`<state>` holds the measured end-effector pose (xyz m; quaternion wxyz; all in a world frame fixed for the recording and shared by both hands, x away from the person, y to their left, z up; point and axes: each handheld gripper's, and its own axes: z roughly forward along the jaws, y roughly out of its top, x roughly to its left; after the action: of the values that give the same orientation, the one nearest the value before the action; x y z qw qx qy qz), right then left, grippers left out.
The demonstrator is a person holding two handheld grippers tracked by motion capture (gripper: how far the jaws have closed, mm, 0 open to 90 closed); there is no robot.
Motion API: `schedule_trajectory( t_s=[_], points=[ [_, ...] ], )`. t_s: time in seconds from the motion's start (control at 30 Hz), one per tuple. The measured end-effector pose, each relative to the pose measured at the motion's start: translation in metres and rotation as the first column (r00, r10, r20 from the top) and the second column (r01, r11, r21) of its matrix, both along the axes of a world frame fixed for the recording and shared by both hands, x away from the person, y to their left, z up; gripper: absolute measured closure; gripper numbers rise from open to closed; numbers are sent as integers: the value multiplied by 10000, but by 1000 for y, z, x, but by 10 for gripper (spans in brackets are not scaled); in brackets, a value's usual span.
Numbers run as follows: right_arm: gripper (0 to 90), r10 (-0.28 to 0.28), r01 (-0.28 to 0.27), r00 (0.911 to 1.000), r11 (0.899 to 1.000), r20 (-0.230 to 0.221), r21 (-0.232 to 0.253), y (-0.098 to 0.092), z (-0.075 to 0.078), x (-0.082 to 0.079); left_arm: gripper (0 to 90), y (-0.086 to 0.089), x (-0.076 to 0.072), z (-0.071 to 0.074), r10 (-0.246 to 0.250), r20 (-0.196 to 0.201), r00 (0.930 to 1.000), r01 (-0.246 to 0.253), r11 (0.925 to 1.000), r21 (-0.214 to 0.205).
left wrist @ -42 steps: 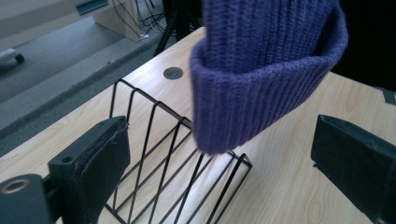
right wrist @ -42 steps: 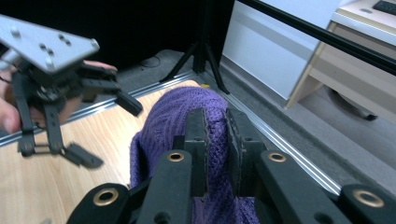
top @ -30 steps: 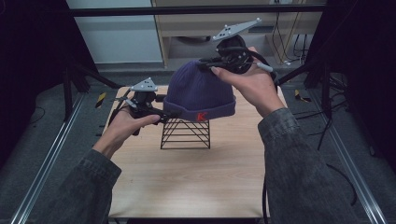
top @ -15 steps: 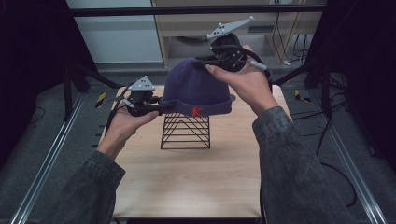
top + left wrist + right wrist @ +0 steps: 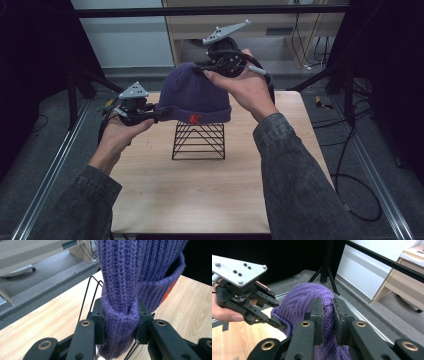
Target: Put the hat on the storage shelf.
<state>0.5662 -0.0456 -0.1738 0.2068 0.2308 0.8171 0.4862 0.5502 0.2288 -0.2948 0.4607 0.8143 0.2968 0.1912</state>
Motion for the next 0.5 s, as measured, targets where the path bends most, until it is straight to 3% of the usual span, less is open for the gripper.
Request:
schedule_trajectory(
  t_s=[0.5],
  points=[
    [791,-151,137,9989,9994,-433,-324,4,-22,13,672,-1,6,-21,189,-273,9994,-185,9997,143]
  ],
)
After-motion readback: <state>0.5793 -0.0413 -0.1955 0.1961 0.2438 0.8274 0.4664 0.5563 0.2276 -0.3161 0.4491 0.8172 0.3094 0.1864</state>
